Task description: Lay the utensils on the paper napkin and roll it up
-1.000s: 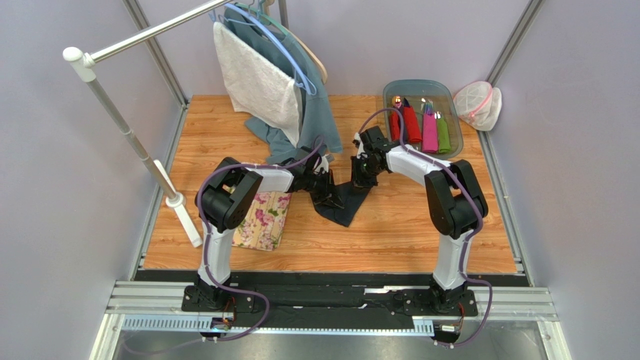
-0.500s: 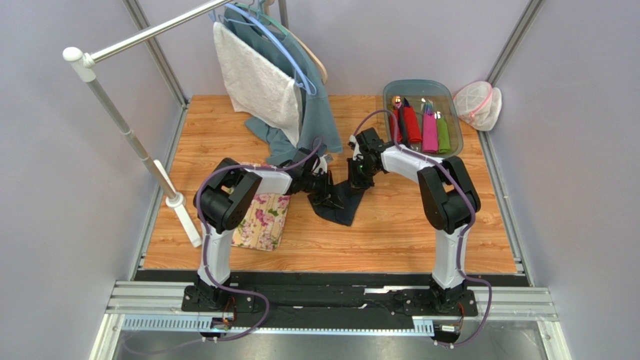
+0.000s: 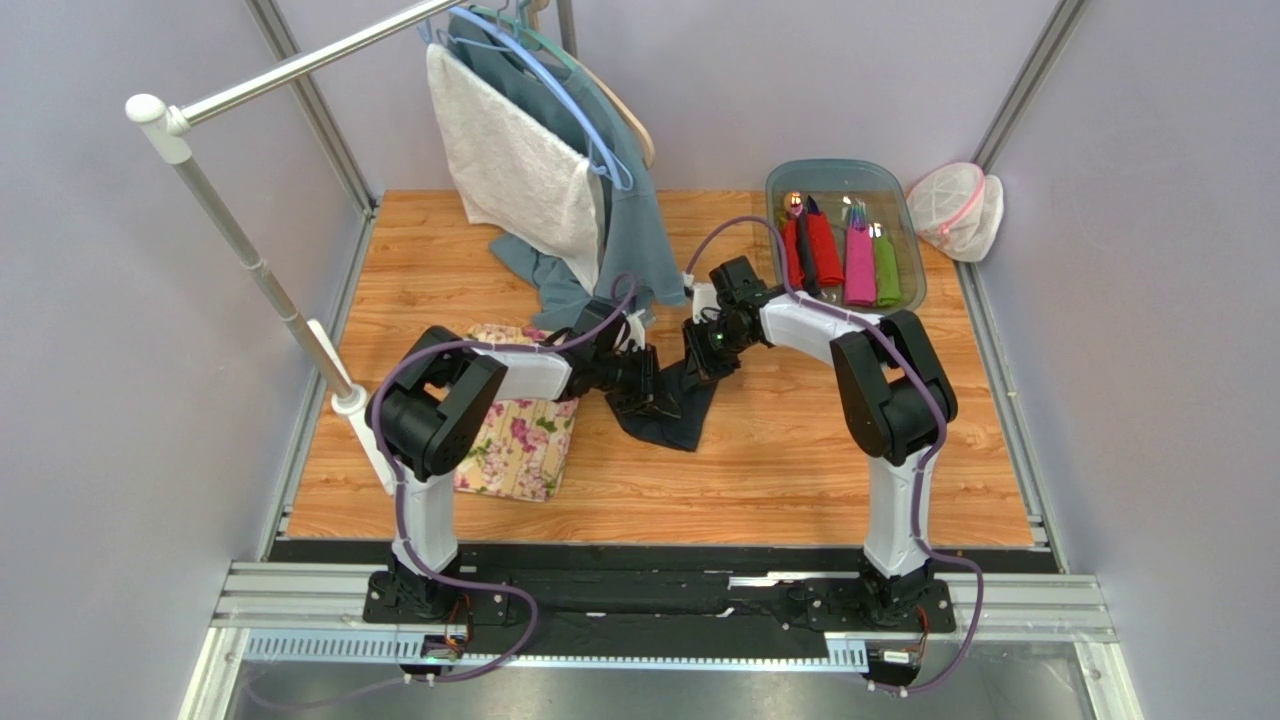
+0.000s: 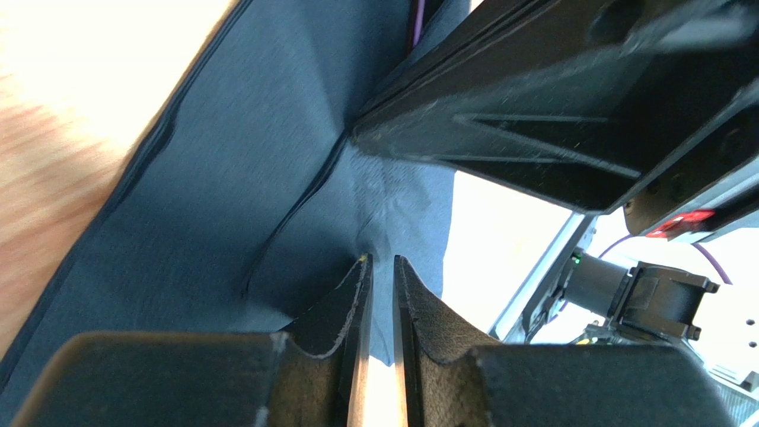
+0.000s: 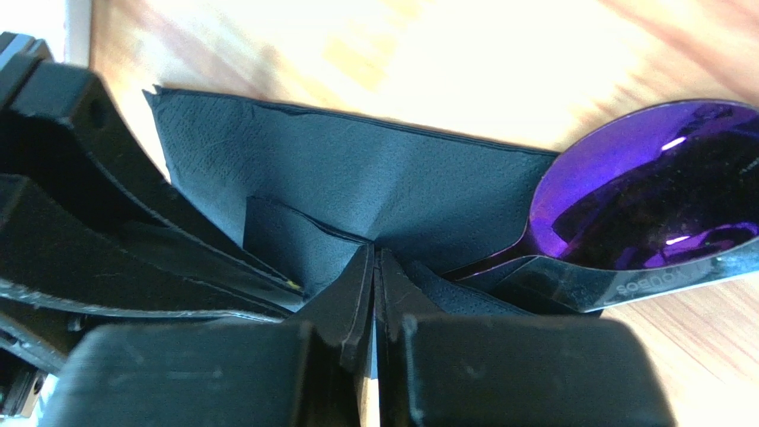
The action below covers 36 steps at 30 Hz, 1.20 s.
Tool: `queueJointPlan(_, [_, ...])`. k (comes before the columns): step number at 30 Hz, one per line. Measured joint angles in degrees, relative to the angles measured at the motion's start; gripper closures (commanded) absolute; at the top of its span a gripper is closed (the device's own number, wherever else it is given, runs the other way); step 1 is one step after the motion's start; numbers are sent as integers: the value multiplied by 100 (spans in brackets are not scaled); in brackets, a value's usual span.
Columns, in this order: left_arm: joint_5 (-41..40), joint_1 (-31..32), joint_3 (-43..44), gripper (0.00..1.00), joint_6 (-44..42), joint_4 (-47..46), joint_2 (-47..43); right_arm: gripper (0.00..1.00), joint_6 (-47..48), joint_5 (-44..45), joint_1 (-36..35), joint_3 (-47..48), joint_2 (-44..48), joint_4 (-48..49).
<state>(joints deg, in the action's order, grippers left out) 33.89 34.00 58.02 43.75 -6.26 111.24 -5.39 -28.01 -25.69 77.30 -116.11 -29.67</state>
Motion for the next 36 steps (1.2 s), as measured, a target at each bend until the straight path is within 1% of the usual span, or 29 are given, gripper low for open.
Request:
queueJointPlan(7, [11, 72, 24, 80, 101, -225, 15, 97, 195, -330, 0, -144, 13, 149])
queueJointPlan(10, [7, 98, 118, 84, 103, -243, 116, 97, 223, -407, 0, -205, 37, 197])
queueJointPlan(14, [55, 109, 168, 92, 175, -291, 286, 96, 229, -466, 28, -229, 44, 203])
queueJointPlan(19, [164, 105, 168, 99, 271, -413, 365, 96, 247, -494, 52, -232, 44, 170])
queueJointPlan(22, [236, 98, 168, 100, 321, -483, 409, 92, 249, -509, 66, -232, 48, 149])
queueJointPlan(25, [310, 87, 166, 100, 369, -557, 452, 84, 243, -487, 72, -205, 57, 79])
queueJointPlan(27, [262, 87, 146, 100, 378, -590, 494, 82, 201, -439, 72, -107, 57, -107])
queueJointPlan(29, [323, 74, 127, 100, 417, -669, 529, 82, 122, -398, 76, 24, 61, -339])
queueJointPlan(36, [332, 74, 129, 100, 420, -684, 533, 85, -192, -372, 87, 280, 341, -573])
